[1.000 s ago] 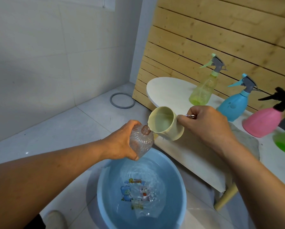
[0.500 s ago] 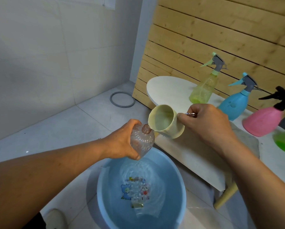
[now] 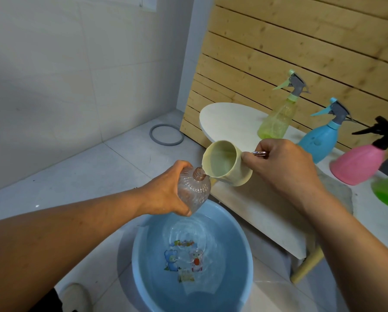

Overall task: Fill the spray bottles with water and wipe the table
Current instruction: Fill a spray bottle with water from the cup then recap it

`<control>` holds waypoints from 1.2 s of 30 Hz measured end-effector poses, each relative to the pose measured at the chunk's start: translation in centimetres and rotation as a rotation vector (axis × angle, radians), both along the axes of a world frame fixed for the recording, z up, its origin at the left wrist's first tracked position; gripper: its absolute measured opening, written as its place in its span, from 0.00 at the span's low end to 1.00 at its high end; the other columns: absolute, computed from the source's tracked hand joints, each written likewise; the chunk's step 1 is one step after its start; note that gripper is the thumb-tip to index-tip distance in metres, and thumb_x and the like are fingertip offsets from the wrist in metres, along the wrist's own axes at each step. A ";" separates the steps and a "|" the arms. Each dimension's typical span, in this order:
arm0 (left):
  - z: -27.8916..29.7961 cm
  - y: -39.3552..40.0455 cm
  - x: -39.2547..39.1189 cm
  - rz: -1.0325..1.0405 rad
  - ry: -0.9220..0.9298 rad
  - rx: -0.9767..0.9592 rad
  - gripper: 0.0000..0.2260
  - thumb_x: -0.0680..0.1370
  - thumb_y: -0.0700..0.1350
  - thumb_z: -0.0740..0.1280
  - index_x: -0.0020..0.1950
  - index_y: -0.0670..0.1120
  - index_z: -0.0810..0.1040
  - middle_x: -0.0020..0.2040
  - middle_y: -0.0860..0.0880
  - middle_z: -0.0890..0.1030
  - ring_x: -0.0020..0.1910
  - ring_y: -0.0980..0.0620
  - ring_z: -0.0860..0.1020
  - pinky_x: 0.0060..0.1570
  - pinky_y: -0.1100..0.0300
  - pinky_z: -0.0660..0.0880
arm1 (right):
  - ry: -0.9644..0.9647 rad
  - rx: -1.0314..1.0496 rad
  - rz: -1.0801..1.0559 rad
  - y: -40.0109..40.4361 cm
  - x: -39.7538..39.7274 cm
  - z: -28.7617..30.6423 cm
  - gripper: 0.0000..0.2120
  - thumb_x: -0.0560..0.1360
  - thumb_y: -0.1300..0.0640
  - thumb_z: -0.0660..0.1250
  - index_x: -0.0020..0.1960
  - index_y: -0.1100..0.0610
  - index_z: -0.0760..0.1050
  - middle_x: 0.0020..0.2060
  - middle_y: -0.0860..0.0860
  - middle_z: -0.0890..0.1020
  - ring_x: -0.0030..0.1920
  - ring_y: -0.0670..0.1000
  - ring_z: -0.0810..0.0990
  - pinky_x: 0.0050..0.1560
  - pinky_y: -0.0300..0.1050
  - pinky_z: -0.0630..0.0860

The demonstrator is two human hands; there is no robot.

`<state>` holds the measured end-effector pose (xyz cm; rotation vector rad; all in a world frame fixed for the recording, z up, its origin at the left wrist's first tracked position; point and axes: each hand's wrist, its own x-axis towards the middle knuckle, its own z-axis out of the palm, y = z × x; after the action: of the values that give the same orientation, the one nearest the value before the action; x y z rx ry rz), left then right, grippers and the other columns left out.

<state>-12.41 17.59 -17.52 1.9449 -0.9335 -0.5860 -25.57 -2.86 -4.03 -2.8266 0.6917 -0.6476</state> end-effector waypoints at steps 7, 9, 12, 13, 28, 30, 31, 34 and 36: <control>0.0 -0.1 -0.1 -0.004 0.001 -0.007 0.47 0.61 0.47 0.86 0.70 0.62 0.59 0.61 0.60 0.72 0.59 0.58 0.76 0.47 0.69 0.78 | -0.017 -0.016 0.009 0.1 -0.1 0.0 0.17 0.72 0.43 0.68 0.30 0.52 0.70 0.26 0.47 0.75 0.32 0.50 0.73 0.33 0.45 0.64; 0.0 -0.1 -0.1 -0.002 0.004 -0.013 0.47 0.61 0.47 0.86 0.70 0.61 0.59 0.61 0.59 0.73 0.59 0.58 0.76 0.46 0.70 0.77 | -0.020 -0.018 0.006 0.0 -0.1 0.0 0.17 0.72 0.43 0.68 0.30 0.52 0.70 0.26 0.47 0.75 0.32 0.49 0.73 0.33 0.44 0.62; -0.1 -0.2 -0.2 0.001 0.010 -0.019 0.47 0.61 0.47 0.86 0.70 0.61 0.60 0.61 0.58 0.73 0.59 0.58 0.76 0.47 0.70 0.78 | -0.028 -0.030 0.007 0.1 -0.1 0.0 0.16 0.71 0.43 0.68 0.31 0.51 0.71 0.27 0.46 0.75 0.32 0.47 0.73 0.32 0.41 0.61; -0.1 -0.1 -0.2 0.001 0.010 -0.018 0.47 0.61 0.47 0.86 0.70 0.61 0.60 0.61 0.58 0.73 0.59 0.57 0.76 0.49 0.68 0.79 | -0.032 -0.037 0.011 0.1 -0.1 0.0 0.16 0.71 0.43 0.68 0.31 0.51 0.71 0.27 0.46 0.76 0.32 0.47 0.73 0.32 0.41 0.61; -0.1 -0.3 -0.2 0.001 0.009 -0.020 0.47 0.60 0.48 0.86 0.69 0.62 0.60 0.61 0.59 0.73 0.60 0.58 0.76 0.51 0.66 0.79 | -0.045 -0.074 0.022 0.1 -0.2 -0.1 0.17 0.72 0.41 0.67 0.32 0.51 0.71 0.27 0.46 0.76 0.32 0.49 0.73 0.32 0.43 0.61; -0.1 -0.3 -0.2 -0.003 0.006 -0.021 0.47 0.60 0.48 0.86 0.70 0.62 0.60 0.62 0.59 0.73 0.60 0.57 0.76 0.51 0.65 0.80 | -0.044 -0.072 0.027 0.2 -0.2 -0.1 0.17 0.72 0.41 0.67 0.31 0.51 0.71 0.27 0.46 0.76 0.32 0.50 0.74 0.32 0.43 0.62; -0.1 -0.3 -0.2 -0.002 0.003 -0.020 0.47 0.60 0.48 0.86 0.70 0.62 0.60 0.62 0.59 0.73 0.60 0.57 0.76 0.52 0.65 0.80 | -0.044 -0.071 0.027 0.2 -0.2 -0.1 0.17 0.72 0.41 0.66 0.32 0.51 0.71 0.27 0.46 0.76 0.32 0.51 0.74 0.32 0.44 0.62; -0.1 -0.3 -0.2 0.001 -0.003 -0.020 0.47 0.61 0.47 0.86 0.70 0.62 0.60 0.62 0.59 0.73 0.60 0.57 0.76 0.51 0.65 0.79 | -0.044 -0.073 0.026 0.3 -0.2 0.0 0.16 0.72 0.42 0.66 0.32 0.51 0.71 0.28 0.47 0.76 0.34 0.54 0.75 0.34 0.46 0.63; -0.1 -0.4 -0.2 0.004 -0.011 -0.019 0.47 0.61 0.47 0.86 0.70 0.62 0.59 0.61 0.59 0.73 0.60 0.57 0.76 0.51 0.65 0.79 | -0.045 -0.079 0.023 0.3 -0.2 0.0 0.16 0.72 0.42 0.66 0.32 0.52 0.72 0.28 0.48 0.76 0.34 0.56 0.75 0.34 0.46 0.63</control>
<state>-12.65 17.24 -17.59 1.9345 -0.9385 -0.5629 -25.78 -2.55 -4.02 -2.8776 0.6386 -0.7476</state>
